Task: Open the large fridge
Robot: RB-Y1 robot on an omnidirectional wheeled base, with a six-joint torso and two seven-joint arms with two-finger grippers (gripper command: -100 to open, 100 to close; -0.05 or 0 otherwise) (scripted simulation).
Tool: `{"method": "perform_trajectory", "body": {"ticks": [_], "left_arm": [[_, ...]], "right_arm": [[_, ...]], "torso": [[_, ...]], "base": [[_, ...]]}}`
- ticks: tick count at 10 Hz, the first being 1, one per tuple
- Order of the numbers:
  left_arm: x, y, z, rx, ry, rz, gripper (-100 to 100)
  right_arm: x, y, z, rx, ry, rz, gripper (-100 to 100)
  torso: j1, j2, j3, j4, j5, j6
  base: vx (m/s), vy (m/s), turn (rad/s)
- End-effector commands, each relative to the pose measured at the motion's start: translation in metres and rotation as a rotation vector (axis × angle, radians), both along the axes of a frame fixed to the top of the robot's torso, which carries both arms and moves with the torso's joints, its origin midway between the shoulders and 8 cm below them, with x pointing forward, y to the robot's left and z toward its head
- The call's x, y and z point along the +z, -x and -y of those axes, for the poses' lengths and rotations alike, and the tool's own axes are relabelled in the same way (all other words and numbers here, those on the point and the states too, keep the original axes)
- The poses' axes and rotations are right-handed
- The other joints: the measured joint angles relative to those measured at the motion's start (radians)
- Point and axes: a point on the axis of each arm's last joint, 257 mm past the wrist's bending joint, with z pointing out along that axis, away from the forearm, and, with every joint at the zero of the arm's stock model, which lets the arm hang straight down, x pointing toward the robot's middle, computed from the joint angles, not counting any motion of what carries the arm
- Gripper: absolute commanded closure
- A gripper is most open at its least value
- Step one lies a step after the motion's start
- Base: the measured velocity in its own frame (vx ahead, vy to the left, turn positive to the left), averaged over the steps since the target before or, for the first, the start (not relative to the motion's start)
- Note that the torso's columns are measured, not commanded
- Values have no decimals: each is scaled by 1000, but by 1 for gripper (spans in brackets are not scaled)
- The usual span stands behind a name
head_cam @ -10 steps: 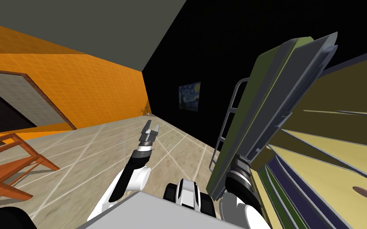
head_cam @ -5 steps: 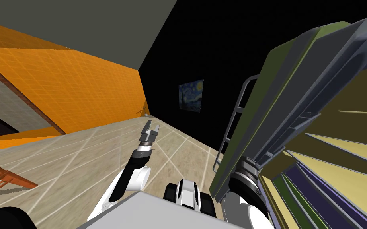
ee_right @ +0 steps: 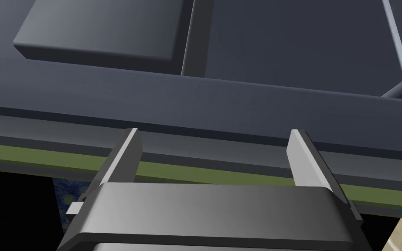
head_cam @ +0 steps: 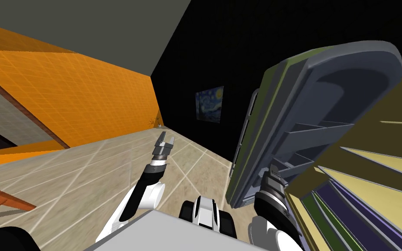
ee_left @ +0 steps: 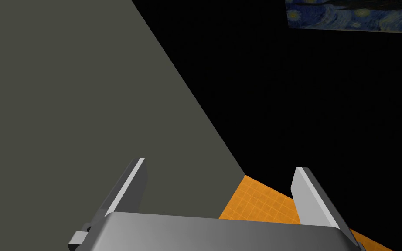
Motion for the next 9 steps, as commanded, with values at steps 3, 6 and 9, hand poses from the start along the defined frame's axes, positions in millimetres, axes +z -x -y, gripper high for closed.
{"method": "perform_trajectory", "body": {"ticks": [3, 6, 9], "left_arm": [[0, 0, 0, 0, 0, 0, 0], [0, 0, 0, 0, 0, 0, 0], [0, 0, 0, 0, 0, 0, 0]], "right_arm": [[6, 0, 9, 31, 91, -17, -100], [8, 6, 24, -10, 105, -10, -100], [12, 14, 41, -63, 100, 9, -100]], "torso": [[1, -3, -2, -1, 0, 0], [2, -5, -3, -1, 0, 0], [0, 0, 0, 0, 0, 0]], "base": [[50, 28, -22], [160, 78, -60], [184, 106, -68]]}}
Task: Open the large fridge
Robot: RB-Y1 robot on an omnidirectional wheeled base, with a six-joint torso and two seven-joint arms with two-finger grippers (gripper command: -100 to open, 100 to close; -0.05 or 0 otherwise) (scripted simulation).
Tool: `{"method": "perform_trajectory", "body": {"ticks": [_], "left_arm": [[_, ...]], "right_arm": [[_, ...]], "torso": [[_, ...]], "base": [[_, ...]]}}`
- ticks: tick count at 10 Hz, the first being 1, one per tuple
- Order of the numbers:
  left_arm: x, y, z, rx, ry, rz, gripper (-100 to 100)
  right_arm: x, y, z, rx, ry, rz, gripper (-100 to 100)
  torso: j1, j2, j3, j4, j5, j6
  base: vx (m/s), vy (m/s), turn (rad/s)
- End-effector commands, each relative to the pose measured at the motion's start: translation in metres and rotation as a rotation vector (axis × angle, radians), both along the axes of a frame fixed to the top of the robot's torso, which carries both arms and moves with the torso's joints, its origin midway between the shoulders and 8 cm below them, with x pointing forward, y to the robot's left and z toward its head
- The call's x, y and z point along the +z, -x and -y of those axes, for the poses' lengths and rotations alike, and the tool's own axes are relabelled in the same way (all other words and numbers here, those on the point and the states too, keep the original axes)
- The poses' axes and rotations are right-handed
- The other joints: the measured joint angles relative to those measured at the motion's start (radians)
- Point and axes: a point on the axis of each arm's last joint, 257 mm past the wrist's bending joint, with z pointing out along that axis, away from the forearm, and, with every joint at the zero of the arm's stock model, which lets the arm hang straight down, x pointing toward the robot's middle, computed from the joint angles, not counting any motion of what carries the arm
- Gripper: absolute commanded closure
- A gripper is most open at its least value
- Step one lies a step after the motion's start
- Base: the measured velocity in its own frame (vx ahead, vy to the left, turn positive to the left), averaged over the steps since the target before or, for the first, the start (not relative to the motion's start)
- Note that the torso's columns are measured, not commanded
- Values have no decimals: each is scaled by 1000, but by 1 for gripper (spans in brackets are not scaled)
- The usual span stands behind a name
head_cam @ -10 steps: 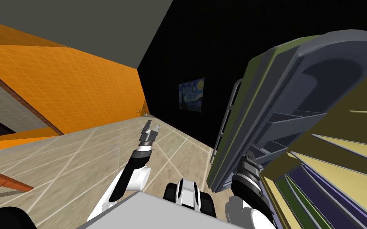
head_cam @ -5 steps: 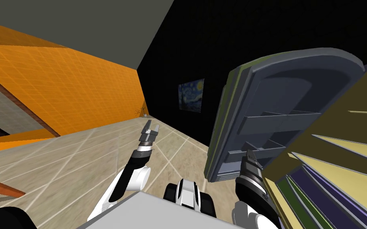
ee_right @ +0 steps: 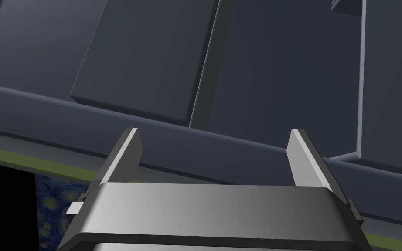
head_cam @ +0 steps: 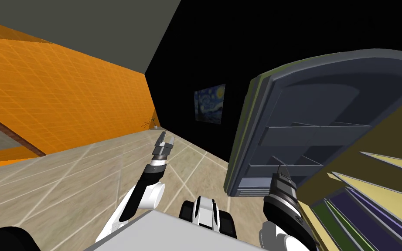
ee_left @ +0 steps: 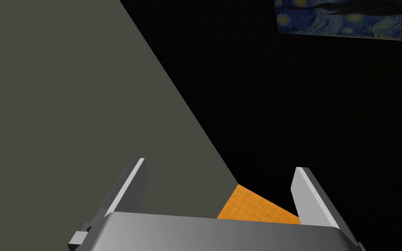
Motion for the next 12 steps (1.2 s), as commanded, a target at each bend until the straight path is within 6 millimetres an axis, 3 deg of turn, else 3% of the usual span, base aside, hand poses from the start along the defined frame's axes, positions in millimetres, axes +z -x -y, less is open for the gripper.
{"method": "perform_trajectory", "body": {"ticks": [1, 4, 10, 11, 12], "left_arm": [[0, 0, 0, 0, 0, 0, 0], [0, 0, 0, 0, 0, 0, 0], [0, 0, 0, 0, 0, 0, 0], [0, 0, 0, 0, 0, 0, 0], [0, 0, 0, 0, 0, 0, 0]], "right_arm": [[3, 9, 13, -50, -17, 24, -100], [-2, 18, 19, -113, -83, 51, -100], [-14, 27, 19, -190, -189, 75, -100], [-6, -6, -12, -66, -80, 34, -100], [4, -15, -20, -27, -9, 20, -100]], "torso": [[-1, 0, 0, 0, 0, 0], [-1, 3, 1, 1, 0, 0], [0, -1, -1, 0, 0, 0], [0, 0, 0, 0, 0, 0], [5, 5, 3, 1, 1, -1]], "base": [[190, 104, -47], [120, 78, -37], [18, 12, -8], [-104, 88, 183], [-133, 122, 102]]}}
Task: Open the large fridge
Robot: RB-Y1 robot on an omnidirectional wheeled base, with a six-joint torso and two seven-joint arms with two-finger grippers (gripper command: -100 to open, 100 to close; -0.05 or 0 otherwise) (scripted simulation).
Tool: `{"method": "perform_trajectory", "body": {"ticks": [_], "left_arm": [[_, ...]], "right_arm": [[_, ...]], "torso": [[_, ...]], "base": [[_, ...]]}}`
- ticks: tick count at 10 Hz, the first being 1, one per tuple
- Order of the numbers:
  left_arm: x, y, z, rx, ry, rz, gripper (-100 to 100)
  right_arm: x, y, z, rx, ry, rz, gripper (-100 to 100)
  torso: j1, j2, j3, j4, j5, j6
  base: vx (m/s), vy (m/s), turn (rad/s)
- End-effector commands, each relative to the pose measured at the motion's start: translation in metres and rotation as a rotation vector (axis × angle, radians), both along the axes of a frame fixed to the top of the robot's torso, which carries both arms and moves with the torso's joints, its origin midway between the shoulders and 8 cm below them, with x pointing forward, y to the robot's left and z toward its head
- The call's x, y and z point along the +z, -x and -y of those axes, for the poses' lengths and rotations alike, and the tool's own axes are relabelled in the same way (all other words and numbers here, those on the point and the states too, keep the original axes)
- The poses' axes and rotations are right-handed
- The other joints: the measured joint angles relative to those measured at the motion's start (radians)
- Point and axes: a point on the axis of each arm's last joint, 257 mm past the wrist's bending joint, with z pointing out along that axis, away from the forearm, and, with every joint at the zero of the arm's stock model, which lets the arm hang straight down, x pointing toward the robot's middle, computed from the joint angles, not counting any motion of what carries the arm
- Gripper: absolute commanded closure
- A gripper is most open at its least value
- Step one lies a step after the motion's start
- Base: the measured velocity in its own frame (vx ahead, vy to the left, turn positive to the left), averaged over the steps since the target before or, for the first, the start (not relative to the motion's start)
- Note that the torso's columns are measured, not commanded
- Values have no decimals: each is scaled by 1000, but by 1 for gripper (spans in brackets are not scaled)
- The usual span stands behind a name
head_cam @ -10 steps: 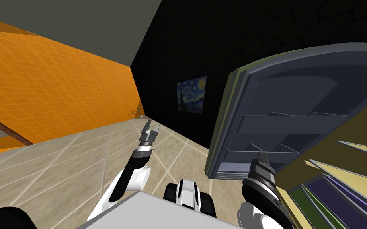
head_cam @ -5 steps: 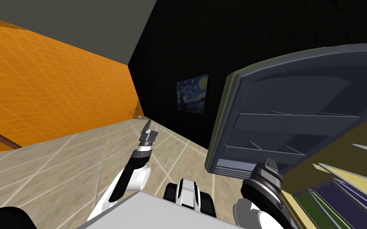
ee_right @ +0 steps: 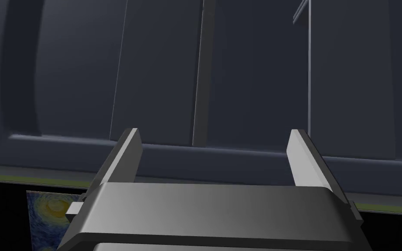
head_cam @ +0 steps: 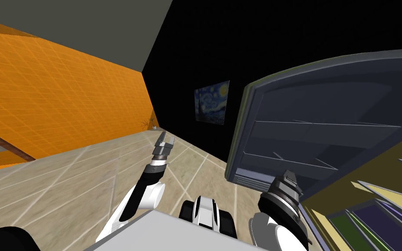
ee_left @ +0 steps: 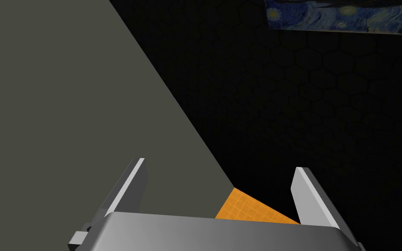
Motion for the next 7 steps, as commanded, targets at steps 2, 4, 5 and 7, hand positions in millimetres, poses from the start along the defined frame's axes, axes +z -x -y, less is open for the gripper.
{"method": "perform_trajectory", "body": {"ticks": [2, 4, 5, 7], "left_arm": [[0, 0, 0, 0, 0, 0, 0], [0, 0, 0, 0, 0, 0, 0], [0, 0, 0, 0, 0, 0, 0], [0, 0, 0, 0, 0, 0, 0]], "right_arm": [[17, -55, -43, 169, 259, -77, -100], [3, -61, -50, 183, 356, -166, -100], [-3, -62, -51, 180, 395, -198, -100], [0, -86, -90, 290, 542, -228, -100]], "torso": [[-5, -5, -3, -1, -1, 1], [-9, -10, -6, -3, -2, 1], [-7, -8, -5, -2, -2, 1], [-4, -4, -2, -1, -1, 1]], "base": [[-46, 48, -16], [11, -9, 4], [14, -10, -2], [-49, 40, 99]]}}
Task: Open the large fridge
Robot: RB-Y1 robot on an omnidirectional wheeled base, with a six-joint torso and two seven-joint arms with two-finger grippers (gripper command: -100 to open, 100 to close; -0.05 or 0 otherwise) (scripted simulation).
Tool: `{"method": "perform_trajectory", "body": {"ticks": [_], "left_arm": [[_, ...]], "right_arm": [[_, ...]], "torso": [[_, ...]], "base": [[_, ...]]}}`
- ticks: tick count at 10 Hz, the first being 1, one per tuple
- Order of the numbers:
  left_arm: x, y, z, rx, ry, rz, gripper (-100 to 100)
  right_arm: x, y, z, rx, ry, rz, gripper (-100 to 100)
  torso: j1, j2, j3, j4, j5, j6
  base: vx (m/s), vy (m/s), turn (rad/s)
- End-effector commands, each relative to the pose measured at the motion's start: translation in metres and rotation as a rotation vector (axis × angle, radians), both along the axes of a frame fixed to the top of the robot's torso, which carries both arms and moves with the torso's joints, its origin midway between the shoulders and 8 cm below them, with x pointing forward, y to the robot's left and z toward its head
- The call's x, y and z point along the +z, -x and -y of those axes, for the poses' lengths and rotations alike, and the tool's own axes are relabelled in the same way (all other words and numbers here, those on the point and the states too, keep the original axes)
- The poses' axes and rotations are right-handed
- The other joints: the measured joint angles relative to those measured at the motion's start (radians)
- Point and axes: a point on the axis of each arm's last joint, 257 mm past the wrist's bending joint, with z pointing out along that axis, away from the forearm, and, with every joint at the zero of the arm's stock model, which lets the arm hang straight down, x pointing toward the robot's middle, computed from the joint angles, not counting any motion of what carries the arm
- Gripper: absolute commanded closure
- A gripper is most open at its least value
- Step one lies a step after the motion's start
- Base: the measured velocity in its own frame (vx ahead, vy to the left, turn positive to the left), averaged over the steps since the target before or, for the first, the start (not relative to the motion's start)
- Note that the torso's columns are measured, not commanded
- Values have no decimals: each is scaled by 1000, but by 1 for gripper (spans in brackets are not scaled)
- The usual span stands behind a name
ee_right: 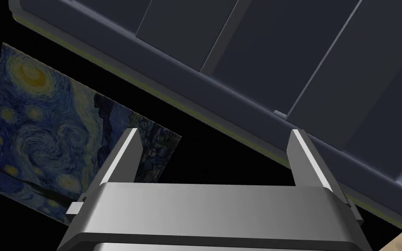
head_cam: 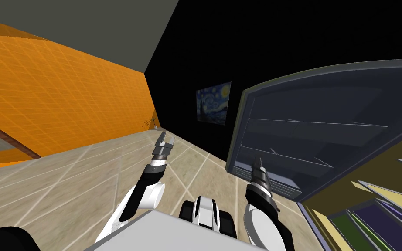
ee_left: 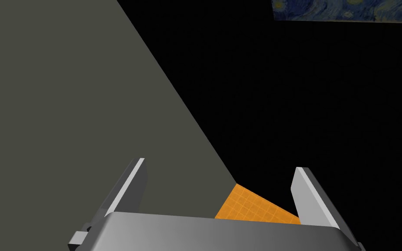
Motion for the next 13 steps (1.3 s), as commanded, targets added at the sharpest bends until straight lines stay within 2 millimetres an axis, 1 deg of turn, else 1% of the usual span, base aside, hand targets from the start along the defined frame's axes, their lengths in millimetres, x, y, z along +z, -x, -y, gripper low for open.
{"method": "perform_trajectory", "body": {"ticks": [1, 2, 3, 4, 6, 7, 8, 9, 10, 11, 12, 13], "left_arm": [[0, 0, 0, 0, 0, 0, 0], [0, 0, 0, 0, 0, 0, 0], [0, 0, 0, 0, 0, 0, 0], [0, 0, 0, 0, 0, 0, 0], [0, 0, 0, 0, 0, 0, 0], [0, 0, 0, 0, 0, 0, 0], [0, 0, 0, 0, 0, 0, 0], [0, 0, 0, 0, 0, 0, 0], [0, 0, 0, 0, 0, 0, 0], [0, 0, 0, 0, 0, 0, 0], [0, 0, 0, 0, 0, 0, 0], [0, 0, 0, 0, 0, 0, 0]], "right_arm": [[3, -30, -47, 147, 220, -56, -100], [5, -45, -60, 181, 302, -71, -100], [0, -54, -70, 201, 374, -96, -100], [-10, -58, -79, 224, 434, -138, -100], [-28, -59, -83, 217, 548, -208, -100], [-30, -74, -121, 320, 666, -206, -100], [-34, -78, -128, 341, 764, -224, -100], [-38, -87, -136, 361, 846, -236, -100], [-40, -94, -148, 384, 916, -249, -100], [-63, -95, -151, 407, 979, -301, -100], [-80, -95, -152, 412, 1039, -344, -100], [-85, -94, -153, 401, 1101, -366, -100]], "torso": [[6, 6, 3, 1, 1, -1], [5, 5, 3, 2, 2, 0], [-1, -1, 0, 0, 0, 0], [-6, -5, -3, -1, -2, 0], [-3, -4, -3, -1, -1, 0], [-1, -2, -1, -1, 0, 0], [7, 5, 3, 1, 2, -1], [5, 5, 3, 2, 2, 0], [-1, 0, 0, 0, 0, 0], [-5, -5, -3, -1, -2, 0], [-5, -5, -3, -2, -2, 0], [-3, -4, -2, -1, -1, 0]], "base": [[-129, 134, 96], [-70, 83, -27], [-23, 25, -13], [5, -8, 4], [14, -18, 0], [-101, 98, 176], [-121, 128, 113], [-63, 73, -12], [-22, 22, -22], [3, -7, 2], [12, -18, 3], [13, -12, 0]]}}
